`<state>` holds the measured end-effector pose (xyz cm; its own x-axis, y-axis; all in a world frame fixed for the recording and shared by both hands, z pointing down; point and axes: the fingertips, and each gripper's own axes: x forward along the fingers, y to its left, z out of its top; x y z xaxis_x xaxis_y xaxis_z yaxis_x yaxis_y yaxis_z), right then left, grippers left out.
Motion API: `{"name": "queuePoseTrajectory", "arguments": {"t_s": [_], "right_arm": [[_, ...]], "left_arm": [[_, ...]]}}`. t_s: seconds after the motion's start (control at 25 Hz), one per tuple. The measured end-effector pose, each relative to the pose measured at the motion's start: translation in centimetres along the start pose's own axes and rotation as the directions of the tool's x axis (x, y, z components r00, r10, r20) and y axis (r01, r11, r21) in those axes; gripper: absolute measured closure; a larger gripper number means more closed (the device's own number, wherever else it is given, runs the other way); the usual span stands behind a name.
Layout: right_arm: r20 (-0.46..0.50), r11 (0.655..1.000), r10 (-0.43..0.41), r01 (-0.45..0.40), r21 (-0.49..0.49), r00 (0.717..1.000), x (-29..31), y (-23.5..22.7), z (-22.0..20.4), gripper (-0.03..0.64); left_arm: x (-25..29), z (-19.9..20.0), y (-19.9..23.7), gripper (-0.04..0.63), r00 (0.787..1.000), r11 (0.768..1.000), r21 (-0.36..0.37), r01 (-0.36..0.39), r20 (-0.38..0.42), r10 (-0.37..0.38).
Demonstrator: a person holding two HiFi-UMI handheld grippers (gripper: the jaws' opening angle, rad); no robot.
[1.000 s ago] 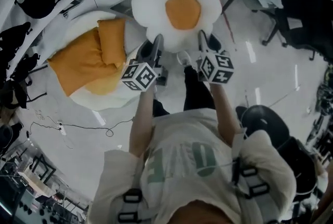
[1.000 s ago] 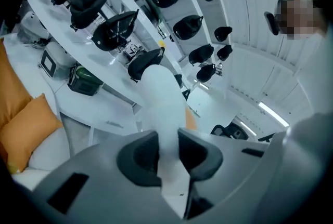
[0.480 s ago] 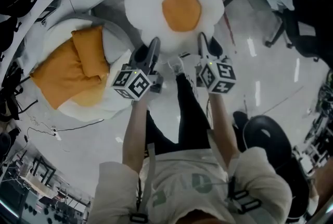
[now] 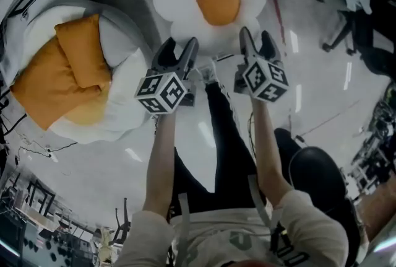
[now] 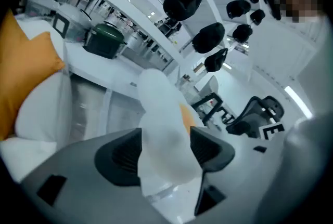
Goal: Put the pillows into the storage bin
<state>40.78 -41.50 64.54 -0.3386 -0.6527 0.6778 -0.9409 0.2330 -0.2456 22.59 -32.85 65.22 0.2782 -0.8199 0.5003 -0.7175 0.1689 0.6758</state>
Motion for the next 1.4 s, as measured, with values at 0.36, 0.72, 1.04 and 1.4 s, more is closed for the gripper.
{"name": "queuePoseTrajectory", "arguments": {"t_s": [0.36, 0.72, 1.04, 1.4], "right_arm": [[-0.066, 0.983, 0.133, -0.14, -0.119, 0.989, 0.9, 6.7, -1.3, 0.341], [-0.13, 0.877, 0.403, -0.423, -0.227, 0.906, -1.1, 28.8, -6.5, 0.341], [-0.176, 0.818, 0.53, -0.555, -0.154, 0.83, -7.8, 50.0, -16.4, 0.341], [-0.322, 0.752, 0.604, -0.655, -0.071, 0.729, -8.3, 60.2, -23.6, 0.341]], "left_arm": [[-6.8, 0.3, 8.4, 0.325, 0.974, 0.973, -0.114, -0.203, 0.075, 0.212], [-24.5, 5.1, 20.9, 0.325, 0.876, 0.908, -0.269, -0.32, 0.281, 0.392], [-47.0, 7.4, 33.1, 0.325, 0.79, 0.847, -0.234, -0.478, 0.308, 0.531], [-57.4, 9.5, 42.0, 0.325, 0.669, 0.744, -0.238, -0.624, 0.328, 0.667]]}}
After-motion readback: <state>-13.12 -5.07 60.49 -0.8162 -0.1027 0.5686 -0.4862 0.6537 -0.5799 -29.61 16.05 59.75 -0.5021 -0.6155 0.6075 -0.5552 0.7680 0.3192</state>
